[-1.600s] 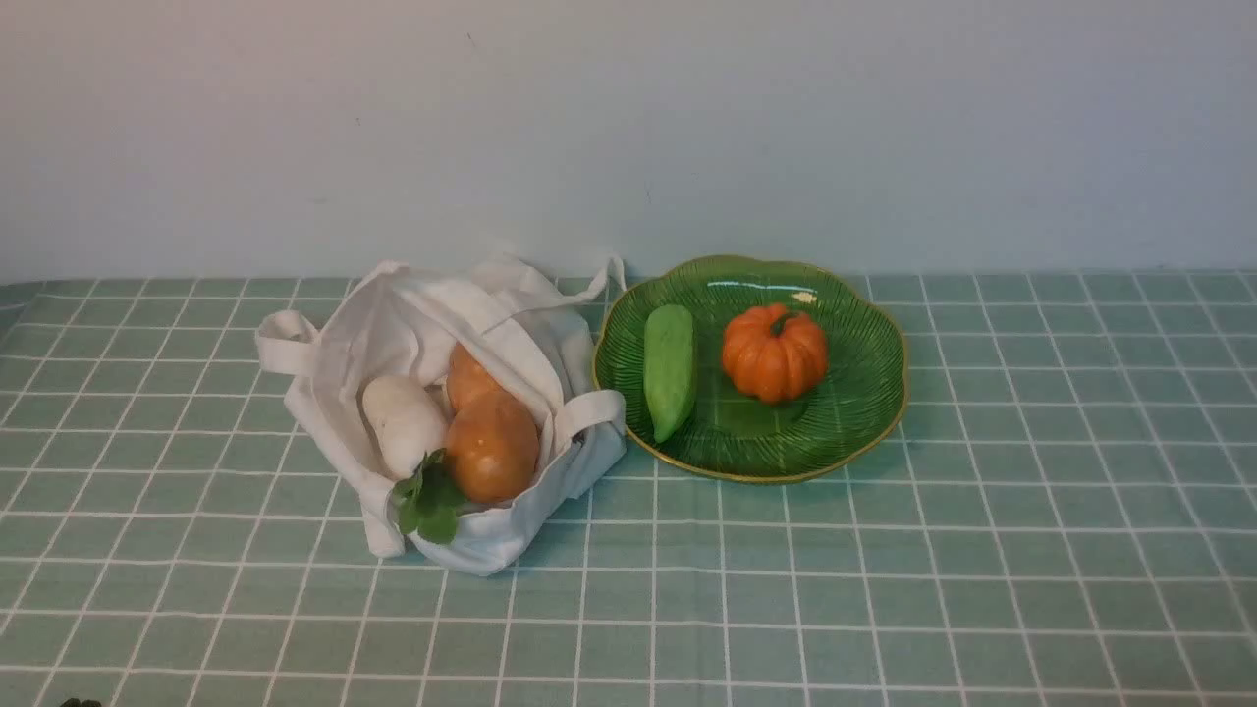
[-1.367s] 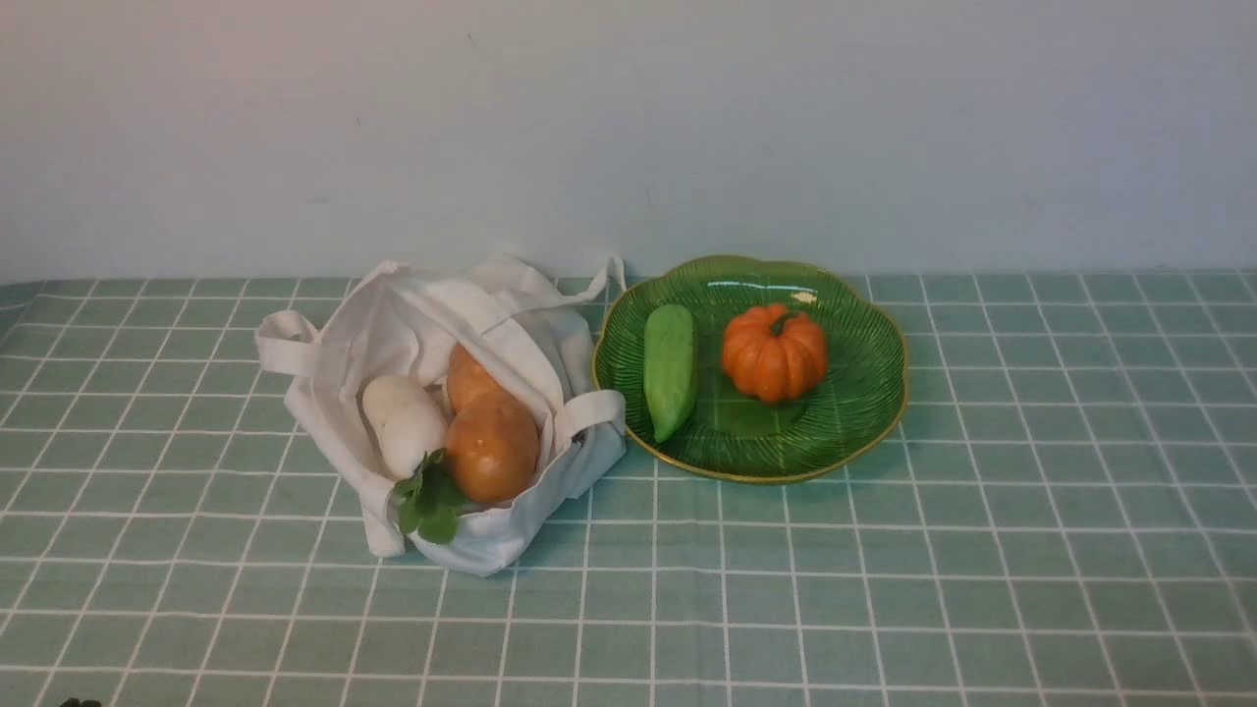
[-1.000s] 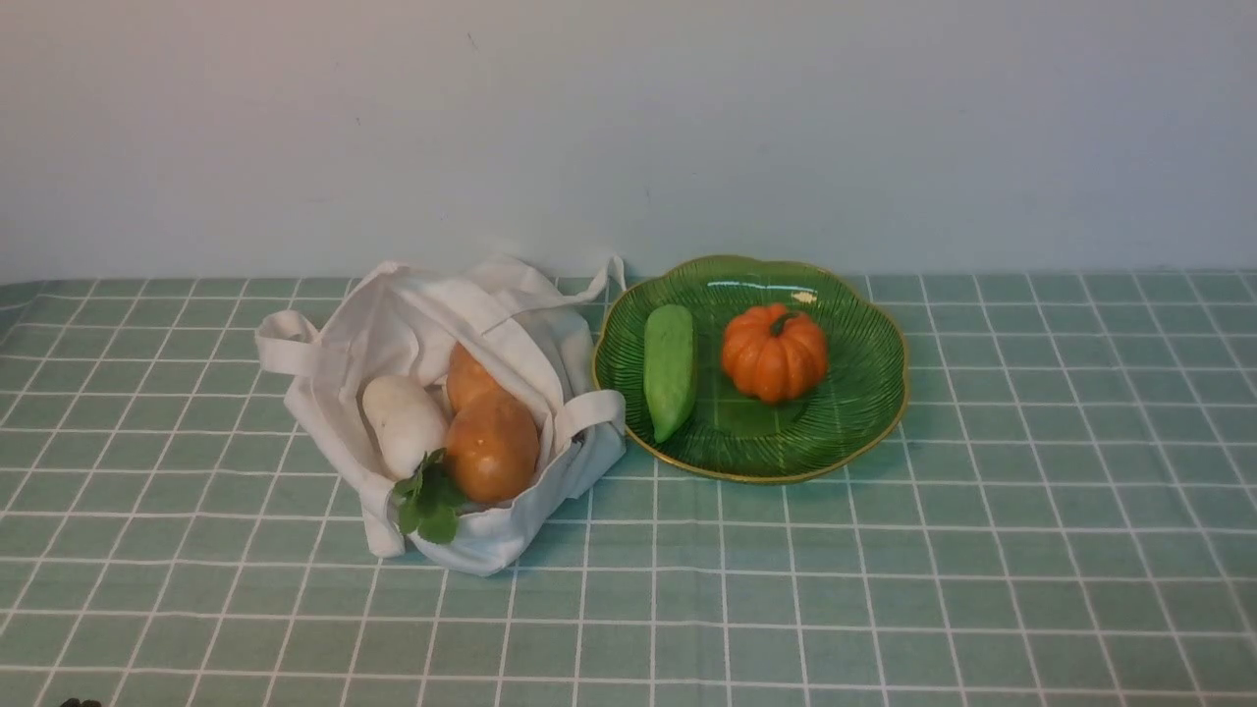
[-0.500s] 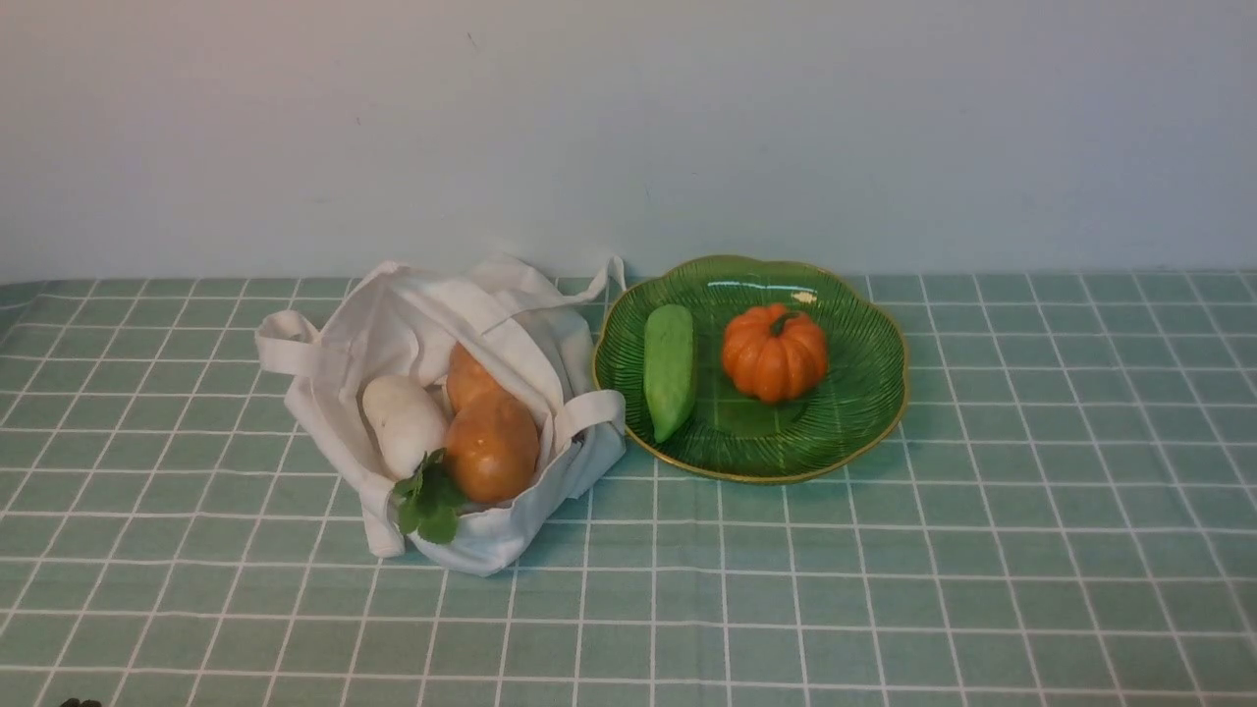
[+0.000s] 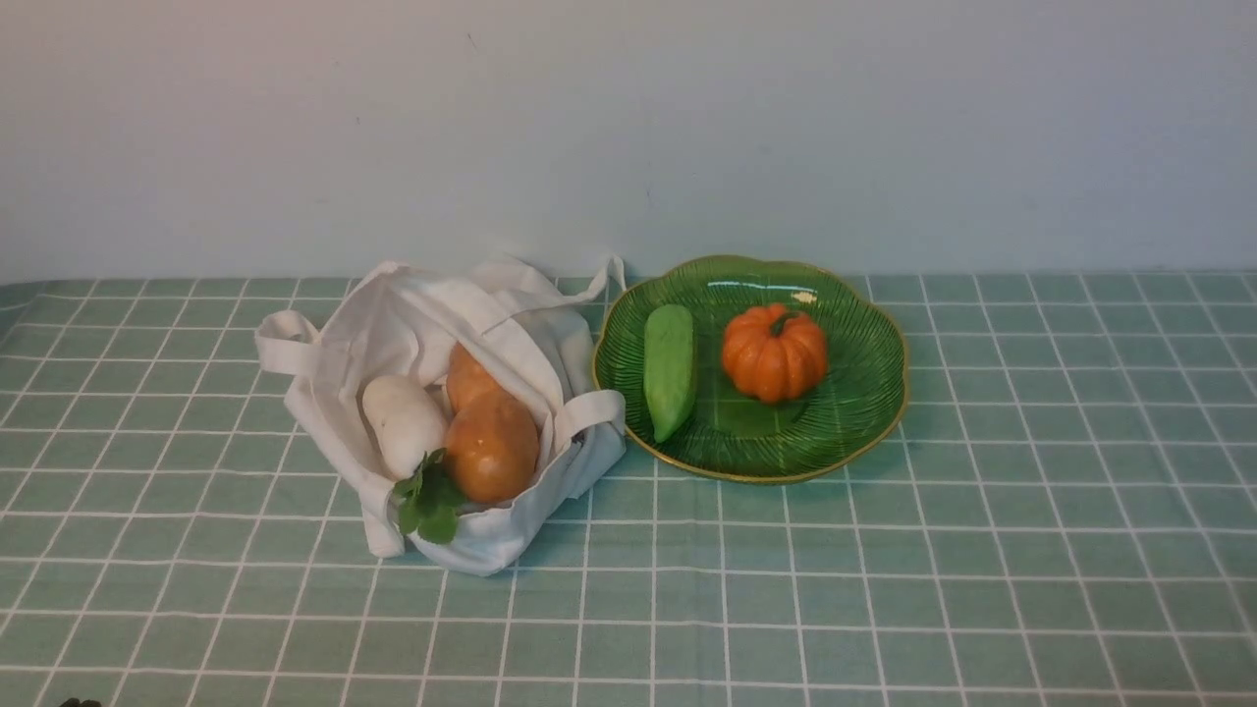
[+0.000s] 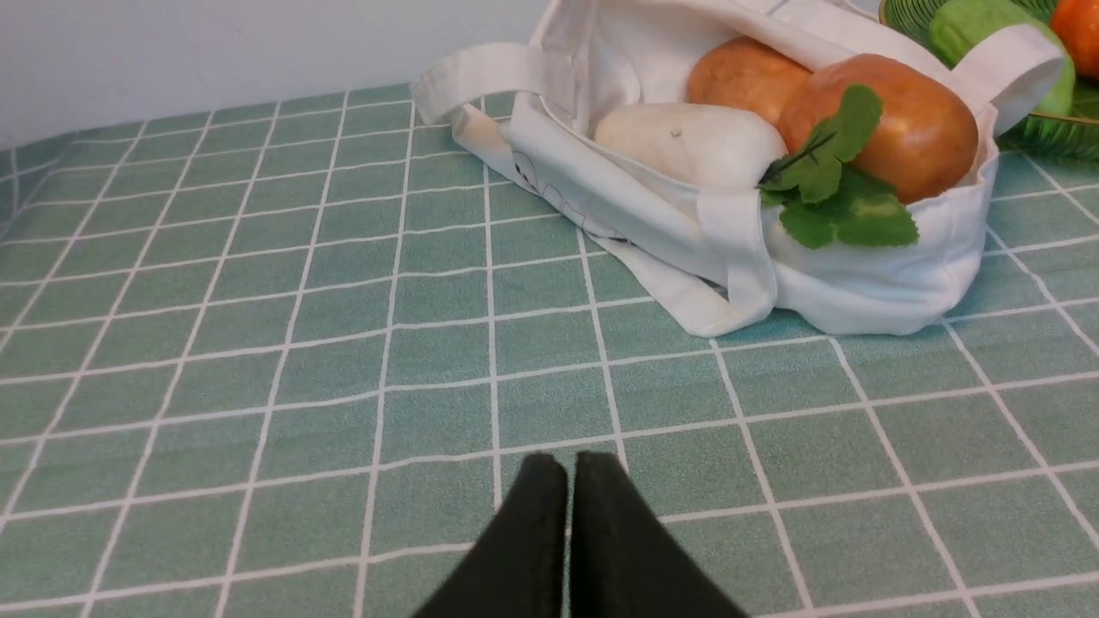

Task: Take vegetables from cloth bag on blue coffee tablecloth place on plate.
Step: 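Reach into the cloth bag and grasp the potato inside with the left gripper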

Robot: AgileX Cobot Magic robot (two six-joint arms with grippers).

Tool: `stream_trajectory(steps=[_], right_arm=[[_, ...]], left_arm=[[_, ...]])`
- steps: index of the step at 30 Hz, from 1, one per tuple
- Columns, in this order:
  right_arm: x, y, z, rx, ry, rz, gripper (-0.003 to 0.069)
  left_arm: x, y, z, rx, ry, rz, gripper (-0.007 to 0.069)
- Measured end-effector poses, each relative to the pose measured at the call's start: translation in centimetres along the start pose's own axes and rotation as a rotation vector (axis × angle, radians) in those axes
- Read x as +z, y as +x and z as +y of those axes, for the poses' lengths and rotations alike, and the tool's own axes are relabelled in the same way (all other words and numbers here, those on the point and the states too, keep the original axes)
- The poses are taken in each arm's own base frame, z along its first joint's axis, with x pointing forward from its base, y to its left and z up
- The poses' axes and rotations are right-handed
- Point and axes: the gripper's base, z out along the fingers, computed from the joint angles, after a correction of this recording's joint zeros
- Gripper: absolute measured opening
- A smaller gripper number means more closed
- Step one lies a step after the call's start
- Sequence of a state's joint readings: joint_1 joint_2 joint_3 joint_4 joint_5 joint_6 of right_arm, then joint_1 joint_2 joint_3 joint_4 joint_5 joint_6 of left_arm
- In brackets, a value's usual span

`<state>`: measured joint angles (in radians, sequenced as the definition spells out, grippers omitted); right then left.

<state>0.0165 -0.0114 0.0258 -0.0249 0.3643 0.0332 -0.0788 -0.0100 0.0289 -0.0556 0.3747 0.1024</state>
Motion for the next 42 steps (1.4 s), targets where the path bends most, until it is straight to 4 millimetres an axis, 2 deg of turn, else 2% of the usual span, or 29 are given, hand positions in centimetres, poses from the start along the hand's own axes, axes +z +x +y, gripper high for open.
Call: stream_trajectory(steps=[2,6,7,11,18,21,24,25,26,29,30,31,34,37,41,42], right_arm=[[0.0,0.0,0.0,0.0,0.0,0.0,-0.0017],[0.0,0.0,0.0,0.0,0.0,0.0,-0.0017],[0.0,0.0,0.0,0.0,0.0,0.0,-0.0017],[0.0,0.0,0.0,0.0,0.0,0.0,-0.0017],[0.0,0.0,0.0,0.0,0.0,0.0,-0.0017],[0.0,0.0,0.0,0.0,0.0,0.0,-0.0017],[0.0,0.0,0.0,0.0,0.0,0.0,-0.0017],[0.0,0.0,0.0,0.0,0.0,0.0,-0.0017],[0.0,0.0,0.0,0.0,0.0,0.0,-0.0017],[0.0,0.0,0.0,0.0,0.0,0.0,-0.0017],[0.0,0.0,0.0,0.0,0.0,0.0,-0.0017],[0.0,0.0,0.0,0.0,0.0,0.0,-0.0017],[0.0,0.0,0.0,0.0,0.0,0.0,-0.0017],[0.0,0.0,0.0,0.0,0.0,0.0,-0.0017],[0.0,0.0,0.0,0.0,0.0,0.0,-0.0017],[0.0,0.0,0.0,0.0,0.0,0.0,-0.0017]], left_arm=[[0.0,0.0,-0.1,-0.059,0.013,-0.001,-0.0005],[-0.1,-0.2,-1.3,-0.615,0.149,0.02,-0.0005],[-0.2,-0.4,-1.7,-0.806,0.197,0.034,-0.0005],[-0.4,-1.2,-2.6,-1.222,0.33,0.059,-0.0005],[-0.5,-2.0,-2.4,-1.403,0.378,0.001,-0.0005],[-0.8,-2.6,-2.4,-1.377,0.397,-0.022,-0.0005],[-2.2,-6.3,-2.3,-1.232,0.44,-0.112,-0.0005],[-2.2,-6.2,-2.3,-1.223,0.439,-0.113,-0.0005],[-2.3,-7.9,-2.3,-1.143,0.434,-0.1,-0.0005],[-1.3,-10.2,-2.8,-0.984,0.422,0.018,-0.0005],[0.0,-11.4,-3.2,-0.866,0.421,0.156,-0.0005],[0.0,-11.3,-3.3,-0.85,0.424,0.165,-0.0005],[2.9,-13.0,-3.7,-0.642,0.423,0.412,-0.0005],[6.7,-15.1,-3.3,-0.464,0.404,0.614,-0.0004],[11.5,-17.6,-2.4,-0.311,0.359,0.774,0.0021],[11.8,-17.7,-2.3,-0.308,0.357,0.78,0.0024]])
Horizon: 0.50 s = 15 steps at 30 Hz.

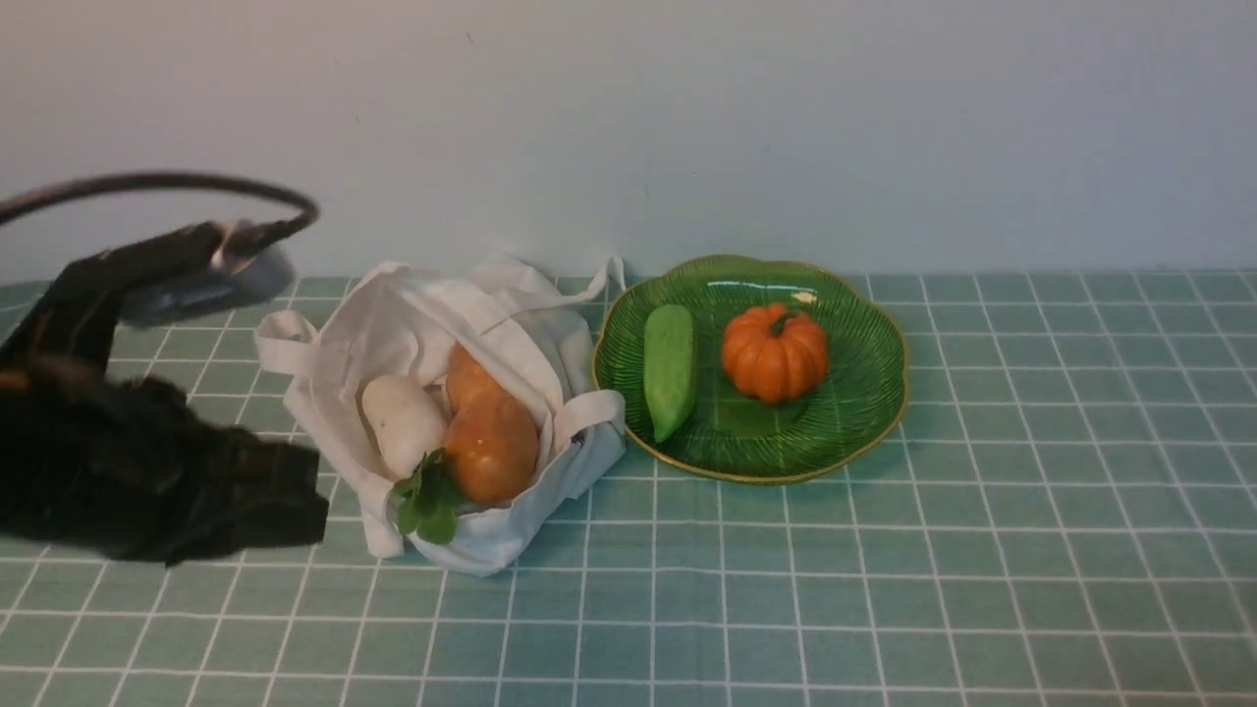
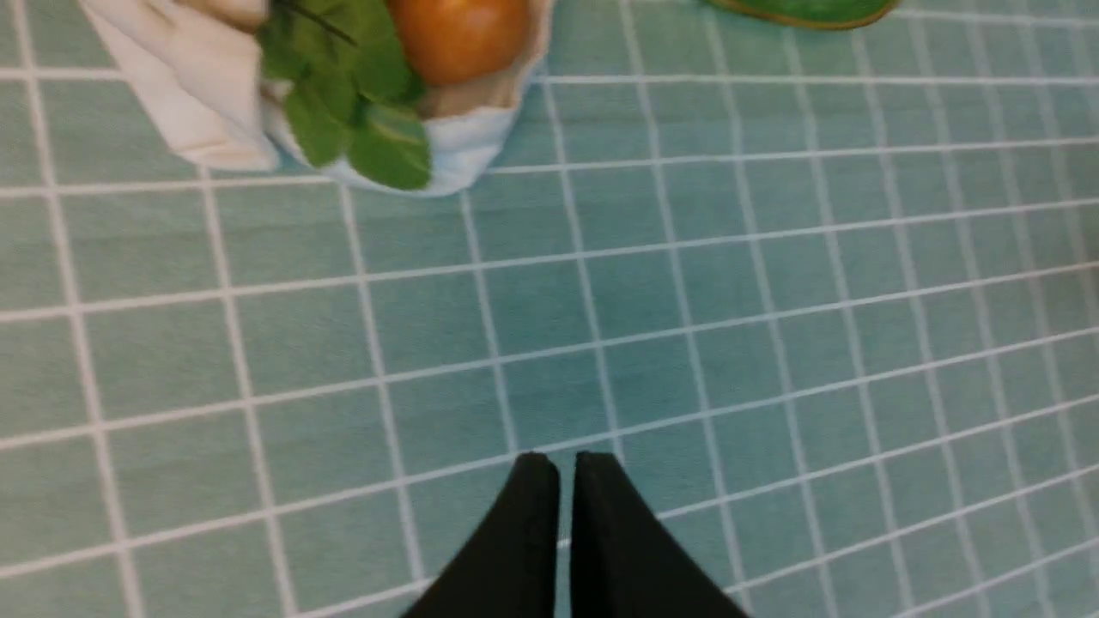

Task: Take vegetables from cloth bag on blue coffee tablecloth place on plate.
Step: 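Reach into the cloth bag and grasp the potato inside with the left gripper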

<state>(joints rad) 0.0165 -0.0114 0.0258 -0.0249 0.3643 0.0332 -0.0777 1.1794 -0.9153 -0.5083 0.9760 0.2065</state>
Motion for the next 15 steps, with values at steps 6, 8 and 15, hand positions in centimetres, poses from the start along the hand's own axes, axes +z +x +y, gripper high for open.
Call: stream_trajectory(steps=[6,8,15], right_arm=[[0.0,0.0,0.0,0.0,0.0,0.0,-0.0017],[0.0,0.0,0.0,0.0,0.0,0.0,-0.0017],[0.0,0.0,0.0,0.0,0.0,0.0,-0.0017]], left_arm=[[2.9,-7.8,0.4,0.015,-0.013,0.126,0.0147],[3.8,-9.0,0.0,0.016,-0.005,0.158,0.0187],[8.5,-10.2,-3.6,0.115,-0.139,0.28,0.0284]])
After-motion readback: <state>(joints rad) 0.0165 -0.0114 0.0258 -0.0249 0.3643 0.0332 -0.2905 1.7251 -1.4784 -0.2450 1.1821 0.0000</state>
